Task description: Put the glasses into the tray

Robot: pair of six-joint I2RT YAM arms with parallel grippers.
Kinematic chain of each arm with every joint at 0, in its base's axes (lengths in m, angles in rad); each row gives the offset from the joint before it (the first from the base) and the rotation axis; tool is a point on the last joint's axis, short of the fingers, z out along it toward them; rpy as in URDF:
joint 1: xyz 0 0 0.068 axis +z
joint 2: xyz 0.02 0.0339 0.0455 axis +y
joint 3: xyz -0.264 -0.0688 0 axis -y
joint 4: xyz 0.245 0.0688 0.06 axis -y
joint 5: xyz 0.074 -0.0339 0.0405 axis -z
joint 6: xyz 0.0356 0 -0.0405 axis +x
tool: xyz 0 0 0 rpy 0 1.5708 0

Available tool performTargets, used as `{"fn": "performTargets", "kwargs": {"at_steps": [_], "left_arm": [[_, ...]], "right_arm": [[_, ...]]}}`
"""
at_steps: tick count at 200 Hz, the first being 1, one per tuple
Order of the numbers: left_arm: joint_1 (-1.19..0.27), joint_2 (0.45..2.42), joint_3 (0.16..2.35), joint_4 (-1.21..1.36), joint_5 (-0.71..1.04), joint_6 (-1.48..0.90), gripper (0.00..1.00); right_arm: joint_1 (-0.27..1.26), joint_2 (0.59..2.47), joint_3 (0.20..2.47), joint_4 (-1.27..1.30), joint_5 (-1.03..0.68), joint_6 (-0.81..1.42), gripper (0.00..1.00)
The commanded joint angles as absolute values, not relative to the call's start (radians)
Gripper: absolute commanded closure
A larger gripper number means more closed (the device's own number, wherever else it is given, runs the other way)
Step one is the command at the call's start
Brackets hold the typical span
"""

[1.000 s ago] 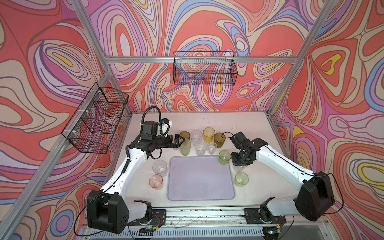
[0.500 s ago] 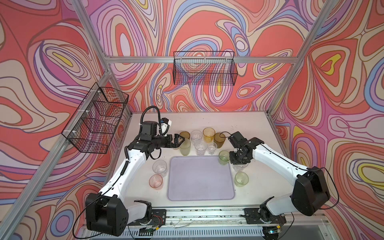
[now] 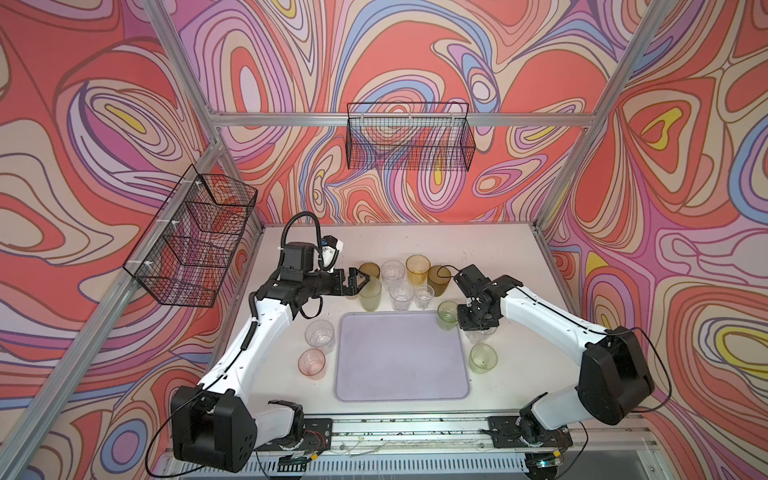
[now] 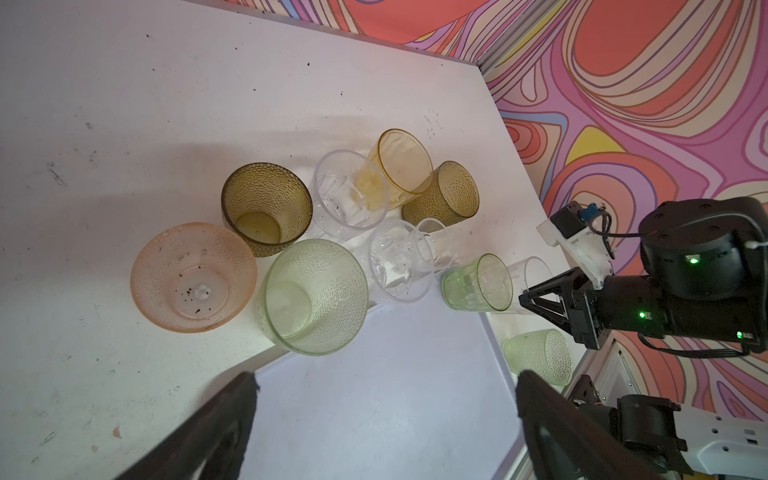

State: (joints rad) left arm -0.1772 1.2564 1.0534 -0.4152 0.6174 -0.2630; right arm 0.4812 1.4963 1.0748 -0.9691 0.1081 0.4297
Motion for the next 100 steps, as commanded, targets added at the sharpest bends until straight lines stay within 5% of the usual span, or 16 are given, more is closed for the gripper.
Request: {"fn": "performTargets", "kwargs": {"at_steps": [1,49,100], "left_arm": [[-0.184,1.254,1.058,-0.4,0.629,-0.26,0.0],[-0.184,1.256,1.058,-0.4,0.635,-0.259,0.0],[-0.183,1.258,1.058,-0.399,0.636,-0.259,0.0]], "right_arm": [[0.488,1.5,1.061,-0.962,0.119,0.431,0.89],[0.488,1.488,1.078,-0.987,0.144,0.424,1.0],[0.488,1.478,1.117,-1.032,0.165,0.42,1.0]]}}
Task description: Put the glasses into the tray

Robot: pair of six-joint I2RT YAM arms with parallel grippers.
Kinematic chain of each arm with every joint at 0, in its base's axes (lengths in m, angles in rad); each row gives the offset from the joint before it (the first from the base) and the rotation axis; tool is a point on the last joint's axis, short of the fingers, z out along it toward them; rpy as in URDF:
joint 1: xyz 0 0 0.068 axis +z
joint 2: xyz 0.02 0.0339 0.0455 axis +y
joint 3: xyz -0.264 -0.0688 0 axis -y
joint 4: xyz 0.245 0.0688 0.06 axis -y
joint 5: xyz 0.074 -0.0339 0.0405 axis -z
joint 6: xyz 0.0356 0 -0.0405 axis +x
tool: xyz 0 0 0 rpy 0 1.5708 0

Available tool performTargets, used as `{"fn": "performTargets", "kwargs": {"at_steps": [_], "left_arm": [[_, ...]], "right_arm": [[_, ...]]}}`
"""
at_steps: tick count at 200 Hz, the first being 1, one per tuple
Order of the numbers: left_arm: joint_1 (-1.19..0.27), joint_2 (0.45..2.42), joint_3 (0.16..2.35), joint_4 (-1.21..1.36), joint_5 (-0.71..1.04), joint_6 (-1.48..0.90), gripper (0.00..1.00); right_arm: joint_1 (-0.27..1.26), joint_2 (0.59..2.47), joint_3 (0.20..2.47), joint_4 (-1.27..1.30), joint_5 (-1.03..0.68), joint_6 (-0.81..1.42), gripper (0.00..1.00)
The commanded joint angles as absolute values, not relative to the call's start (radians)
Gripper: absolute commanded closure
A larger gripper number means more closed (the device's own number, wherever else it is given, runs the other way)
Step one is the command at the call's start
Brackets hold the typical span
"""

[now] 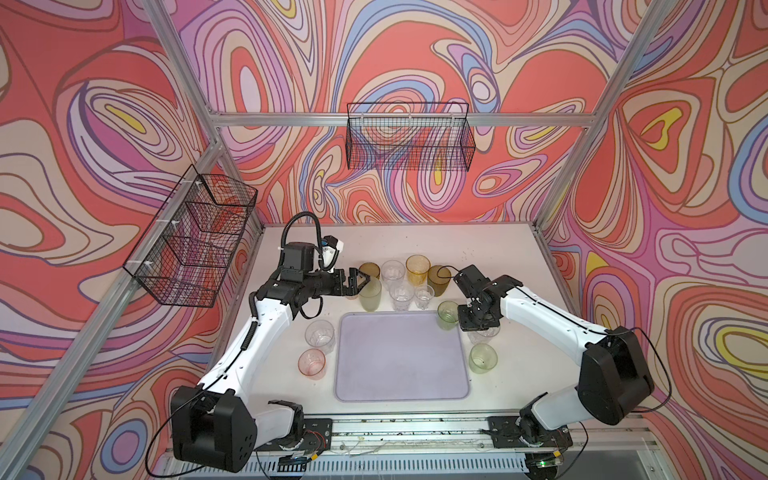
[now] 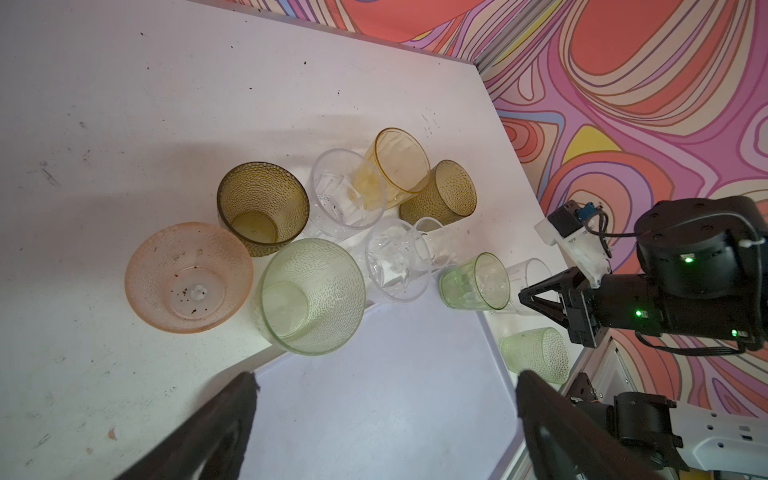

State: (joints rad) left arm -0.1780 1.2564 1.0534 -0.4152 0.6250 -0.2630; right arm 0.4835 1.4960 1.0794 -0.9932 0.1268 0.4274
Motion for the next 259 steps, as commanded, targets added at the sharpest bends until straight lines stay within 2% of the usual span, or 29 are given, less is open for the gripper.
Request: {"fn": "performTargets", "kwargs": {"at_steps": [1,161,259], "left_arm": [[-0.184,1.259,1.058,-0.399,0.637,-0.259,0.0],[-0.186,1.262,1.06,-0.396,0.64,-0.262,0.0],[-0.185,1.262,1.062,-0.397,0.639,-0.262,0.0]], "right_arm": [[0.489,1.479,1.118,-1.034,0.165,0.421,1.0],[0.495,1.408,1.383,-1.305,0.14,0.447,1.0],[0.653,1.449,1.519,-1.391,0.145,0.528,1.0]]}}
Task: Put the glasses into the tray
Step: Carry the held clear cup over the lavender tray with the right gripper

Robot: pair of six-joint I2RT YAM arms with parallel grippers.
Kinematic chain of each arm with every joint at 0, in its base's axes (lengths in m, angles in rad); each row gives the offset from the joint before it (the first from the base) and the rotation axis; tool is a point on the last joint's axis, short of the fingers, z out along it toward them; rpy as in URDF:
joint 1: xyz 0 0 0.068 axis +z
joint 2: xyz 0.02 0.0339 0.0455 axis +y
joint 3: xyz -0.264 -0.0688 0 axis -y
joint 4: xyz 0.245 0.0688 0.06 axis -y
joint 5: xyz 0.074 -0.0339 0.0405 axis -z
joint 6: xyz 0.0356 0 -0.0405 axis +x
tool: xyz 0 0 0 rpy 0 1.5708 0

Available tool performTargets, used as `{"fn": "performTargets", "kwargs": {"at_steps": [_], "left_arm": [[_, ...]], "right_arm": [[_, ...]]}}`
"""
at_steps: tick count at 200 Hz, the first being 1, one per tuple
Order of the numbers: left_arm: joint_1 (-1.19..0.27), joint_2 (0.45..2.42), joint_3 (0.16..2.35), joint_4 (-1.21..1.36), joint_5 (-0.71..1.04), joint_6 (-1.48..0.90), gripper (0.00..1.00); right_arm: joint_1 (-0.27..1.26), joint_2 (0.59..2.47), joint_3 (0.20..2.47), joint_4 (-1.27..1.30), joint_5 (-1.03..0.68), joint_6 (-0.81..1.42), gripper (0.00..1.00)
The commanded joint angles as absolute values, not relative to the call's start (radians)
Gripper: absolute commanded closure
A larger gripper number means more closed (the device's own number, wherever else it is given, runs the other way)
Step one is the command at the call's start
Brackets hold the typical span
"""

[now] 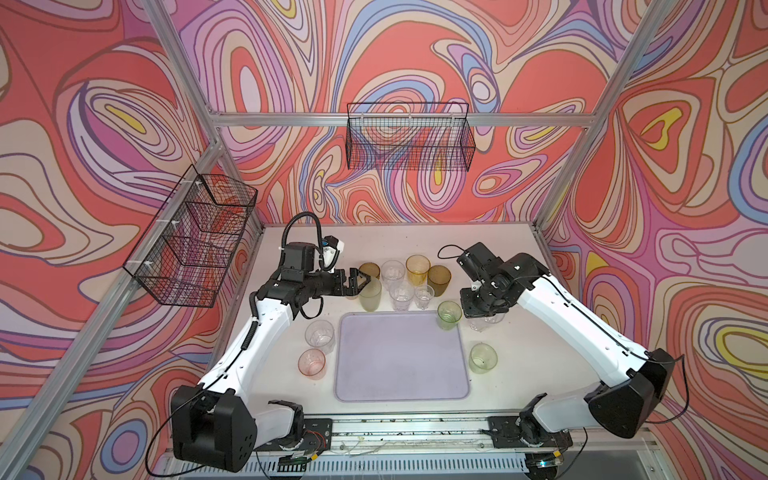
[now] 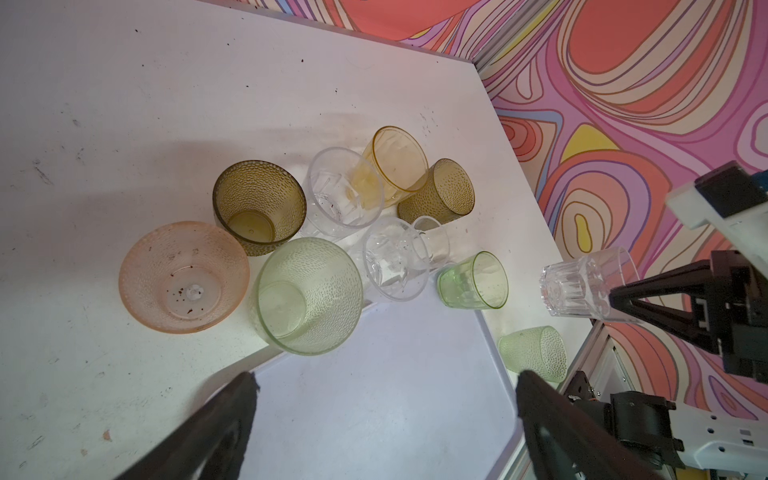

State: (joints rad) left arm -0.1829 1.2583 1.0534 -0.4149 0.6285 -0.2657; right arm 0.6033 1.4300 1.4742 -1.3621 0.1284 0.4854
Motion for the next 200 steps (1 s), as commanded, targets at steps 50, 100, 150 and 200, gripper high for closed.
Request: {"fn": "performTargets", "kwargs": {"at_steps": [50,100,150,200], "left_arm": [[-0.185,1.262,1.062,-0.396,0.64,-0.262,0.0],[-0.186,1.261,1.062,-0.396,0.636,-0.261,0.0],[-0.186,1.261,1.06,-0.396,0.636,-0.261,0.0],[-0.186,1.259,1.059,-0.4,0.635,-0.259,0.0]], "right_arm": [[0.76,1.496,1.534,-1.389,0.156,0.582,1.0],[0.827,1.529,1.515,-1.344,0.148,0.615,1.0],[0.859,1.552,1.456,-1.288,0.128,0.63,1.0],[0.867,1.56,1.379,-1.208,0.129,0.642,1.0]]}}
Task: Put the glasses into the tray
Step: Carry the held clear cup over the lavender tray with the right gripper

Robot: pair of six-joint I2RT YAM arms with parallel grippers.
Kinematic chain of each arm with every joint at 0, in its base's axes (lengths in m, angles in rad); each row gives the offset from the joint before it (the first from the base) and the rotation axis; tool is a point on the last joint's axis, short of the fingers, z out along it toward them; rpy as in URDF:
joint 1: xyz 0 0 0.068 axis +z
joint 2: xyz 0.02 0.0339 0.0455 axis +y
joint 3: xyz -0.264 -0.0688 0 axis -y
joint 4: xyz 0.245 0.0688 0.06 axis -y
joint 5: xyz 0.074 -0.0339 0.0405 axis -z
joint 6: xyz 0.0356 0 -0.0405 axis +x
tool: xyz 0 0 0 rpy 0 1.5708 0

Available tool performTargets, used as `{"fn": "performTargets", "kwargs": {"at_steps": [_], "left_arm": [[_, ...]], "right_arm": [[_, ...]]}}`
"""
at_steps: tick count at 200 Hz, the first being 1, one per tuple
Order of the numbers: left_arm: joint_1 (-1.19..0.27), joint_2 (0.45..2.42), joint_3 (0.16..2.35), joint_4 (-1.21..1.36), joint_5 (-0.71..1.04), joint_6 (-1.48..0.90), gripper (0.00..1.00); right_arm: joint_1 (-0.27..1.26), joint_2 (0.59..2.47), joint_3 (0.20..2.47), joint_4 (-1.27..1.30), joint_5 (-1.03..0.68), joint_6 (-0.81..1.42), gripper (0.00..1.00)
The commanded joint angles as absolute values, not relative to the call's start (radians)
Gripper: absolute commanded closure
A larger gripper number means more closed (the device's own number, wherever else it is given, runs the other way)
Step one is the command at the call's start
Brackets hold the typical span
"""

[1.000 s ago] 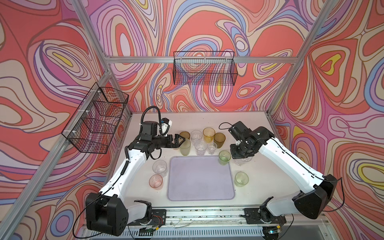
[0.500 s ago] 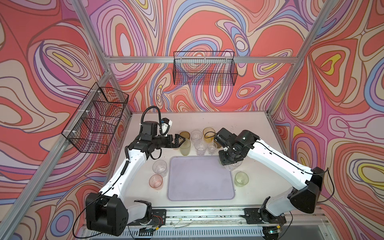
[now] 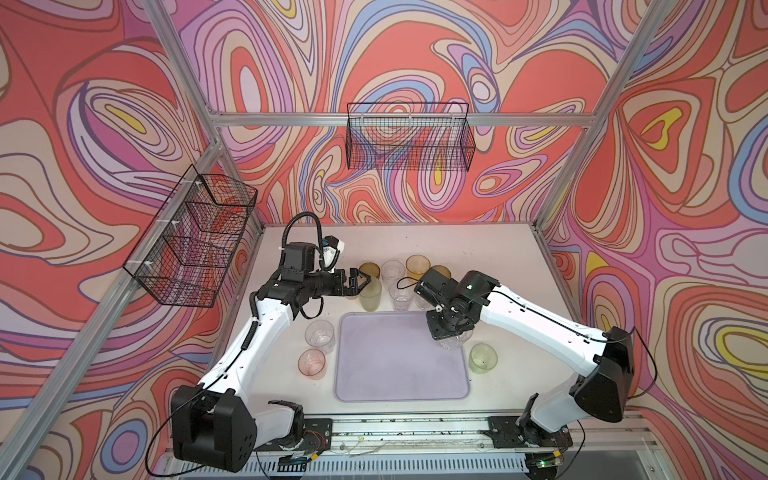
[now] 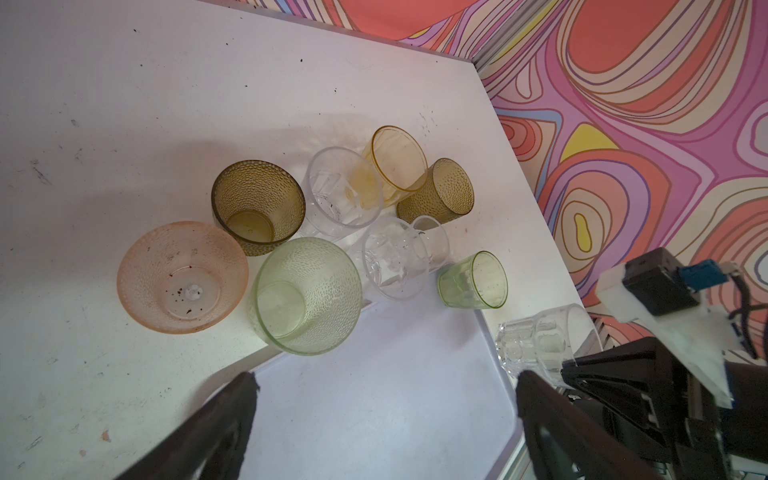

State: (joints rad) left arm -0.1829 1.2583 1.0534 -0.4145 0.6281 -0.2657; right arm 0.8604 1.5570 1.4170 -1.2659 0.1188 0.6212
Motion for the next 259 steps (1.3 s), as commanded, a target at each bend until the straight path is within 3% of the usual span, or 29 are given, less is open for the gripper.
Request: {"fn": "performTargets", "kwargs": {"at_steps": [1,259], "left_arm": [[-0.186,1.259,1.06,-0.4,0.635,-0.259,0.0],[-0.19,1.264,1.06,-0.402,0.631,-0.255,0.0]], "right_arm": [[0.867,1.56,1.378,-1.206,0.129,0.641,1.0],[0.868,1.647,1.263,-1.101,0.166,0.64,1.0]]}}
